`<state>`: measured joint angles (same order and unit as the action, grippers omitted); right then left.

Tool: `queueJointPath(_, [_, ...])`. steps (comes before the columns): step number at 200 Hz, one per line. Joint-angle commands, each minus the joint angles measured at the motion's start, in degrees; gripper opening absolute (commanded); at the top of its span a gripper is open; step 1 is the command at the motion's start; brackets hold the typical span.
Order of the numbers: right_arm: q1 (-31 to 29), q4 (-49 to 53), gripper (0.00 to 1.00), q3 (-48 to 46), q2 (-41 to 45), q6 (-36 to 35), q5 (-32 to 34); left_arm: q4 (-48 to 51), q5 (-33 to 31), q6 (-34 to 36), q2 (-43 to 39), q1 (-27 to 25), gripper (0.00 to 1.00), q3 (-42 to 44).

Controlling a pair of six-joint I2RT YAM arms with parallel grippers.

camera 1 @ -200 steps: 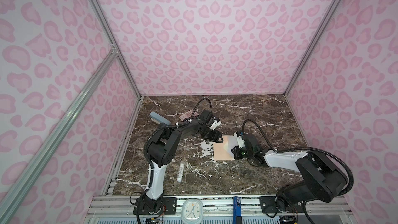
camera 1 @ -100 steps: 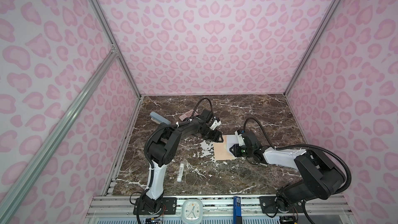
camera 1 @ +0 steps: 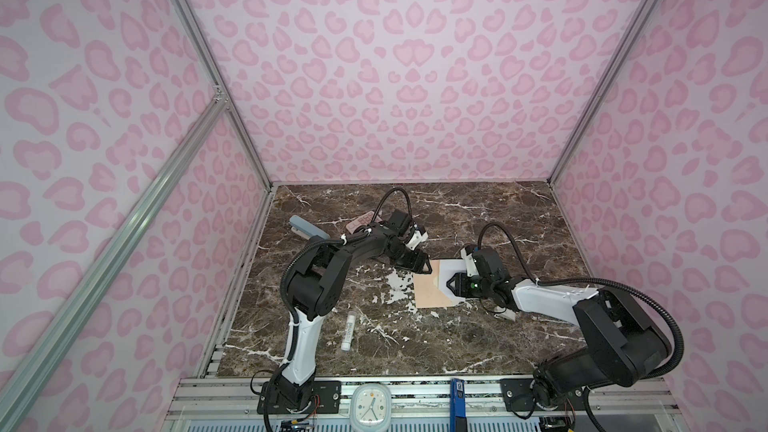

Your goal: Place the letter into the envelope and seal it

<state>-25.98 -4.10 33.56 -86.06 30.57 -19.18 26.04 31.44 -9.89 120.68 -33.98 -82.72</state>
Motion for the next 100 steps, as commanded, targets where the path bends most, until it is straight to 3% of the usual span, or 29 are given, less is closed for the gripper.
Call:
queueJointPath(1, [1.15, -1.59, 0.44, 0.33, 0.15, 1.50, -2.20, 4.21, -5.55, 1.07, 1.46, -0.12, 0.69, 0.45])
queueJointPath(37, [3.24, -3.17, 0.40, 1.07, -0.69, 3.65, -3.47, 4.43, -5.51, 1.02, 1.76, -0.12, 0.68, 0.28])
queueJointPath(100, [4.01, -3.85, 0.05, 1.30, -3.16, 7.14, -2.75, 4.96, -6.04, 1.10, 2.22, -0.12, 0.67, -0.03])
